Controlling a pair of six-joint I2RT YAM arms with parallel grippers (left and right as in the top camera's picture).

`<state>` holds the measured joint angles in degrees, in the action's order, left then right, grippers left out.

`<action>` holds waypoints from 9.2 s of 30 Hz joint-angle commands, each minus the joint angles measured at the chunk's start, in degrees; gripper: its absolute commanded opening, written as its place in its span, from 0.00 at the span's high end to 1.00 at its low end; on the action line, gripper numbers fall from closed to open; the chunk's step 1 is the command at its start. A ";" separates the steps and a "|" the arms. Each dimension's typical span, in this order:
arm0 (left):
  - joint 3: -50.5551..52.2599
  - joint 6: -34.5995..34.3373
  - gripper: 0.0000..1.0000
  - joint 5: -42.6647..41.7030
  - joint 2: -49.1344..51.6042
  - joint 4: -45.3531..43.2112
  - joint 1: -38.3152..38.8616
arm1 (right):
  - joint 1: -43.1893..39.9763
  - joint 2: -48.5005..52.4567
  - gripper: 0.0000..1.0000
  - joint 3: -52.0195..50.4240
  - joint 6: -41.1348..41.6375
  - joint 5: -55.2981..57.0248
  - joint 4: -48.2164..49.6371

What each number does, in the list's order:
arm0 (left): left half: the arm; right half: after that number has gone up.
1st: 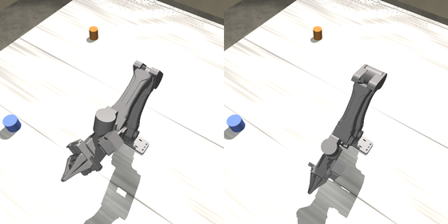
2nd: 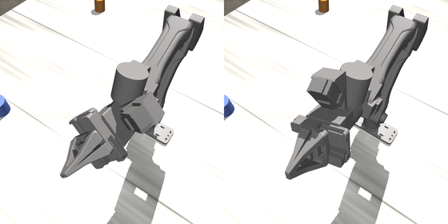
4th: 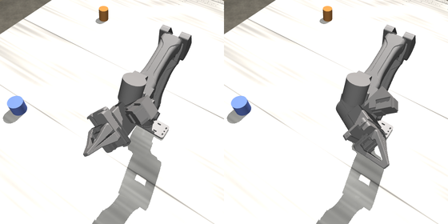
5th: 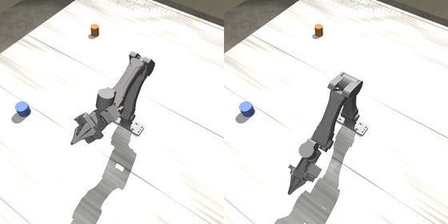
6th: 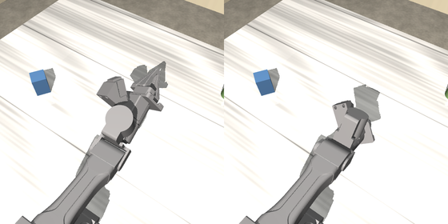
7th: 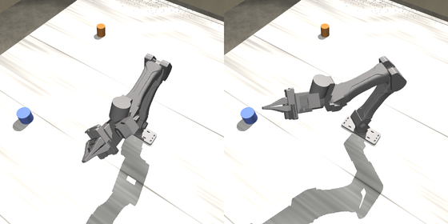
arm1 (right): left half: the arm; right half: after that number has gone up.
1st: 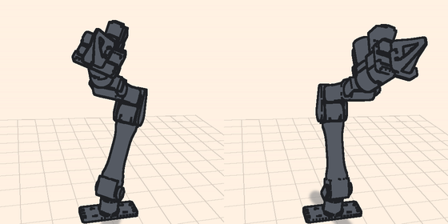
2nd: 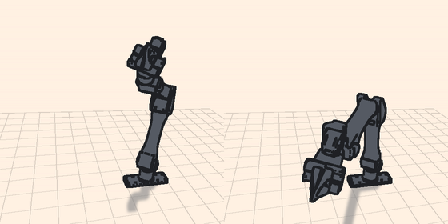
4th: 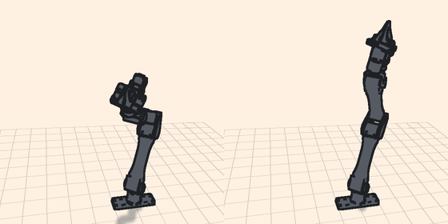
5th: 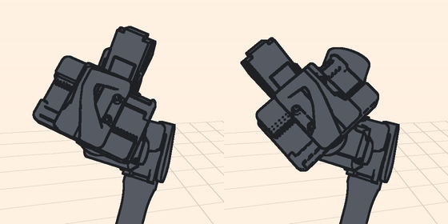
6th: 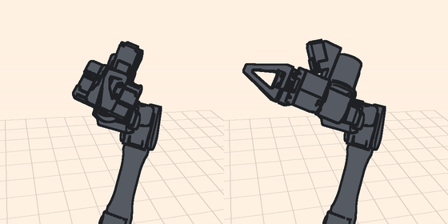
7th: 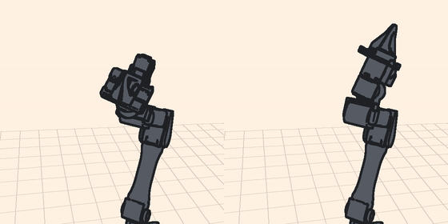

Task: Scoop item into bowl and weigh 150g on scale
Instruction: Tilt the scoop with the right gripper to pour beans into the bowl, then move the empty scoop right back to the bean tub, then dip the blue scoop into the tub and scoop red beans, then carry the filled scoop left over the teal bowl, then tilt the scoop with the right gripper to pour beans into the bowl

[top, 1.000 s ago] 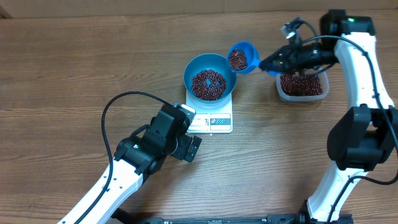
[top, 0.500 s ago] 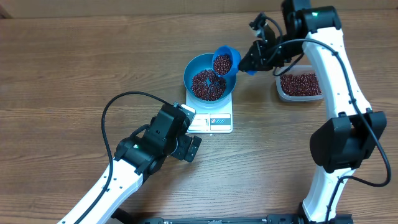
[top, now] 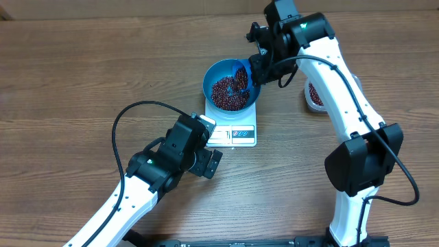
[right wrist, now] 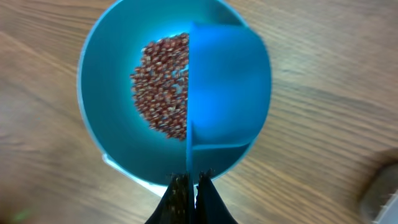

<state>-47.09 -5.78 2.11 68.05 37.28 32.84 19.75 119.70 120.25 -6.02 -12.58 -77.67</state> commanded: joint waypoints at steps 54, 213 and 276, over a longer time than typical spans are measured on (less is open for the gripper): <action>-1.29 0.66 0.00 -0.46 0.09 -0.02 -0.35 | 19.58 -3.50 0.96 9.27 4.50 34.32 -2.40; -1.29 0.66 0.00 -0.46 0.09 -0.02 -0.35 | -26.60 -12.44 0.96 -10.86 -9.27 -32.50 -7.91; -1.29 0.66 0.01 -0.46 0.09 -0.02 -0.35 | 13.81 -12.44 0.96 -5.99 -1.88 26.88 7.80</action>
<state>-47.11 -5.78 2.11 68.05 37.28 32.84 34.11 108.38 112.44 -7.73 17.39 -70.28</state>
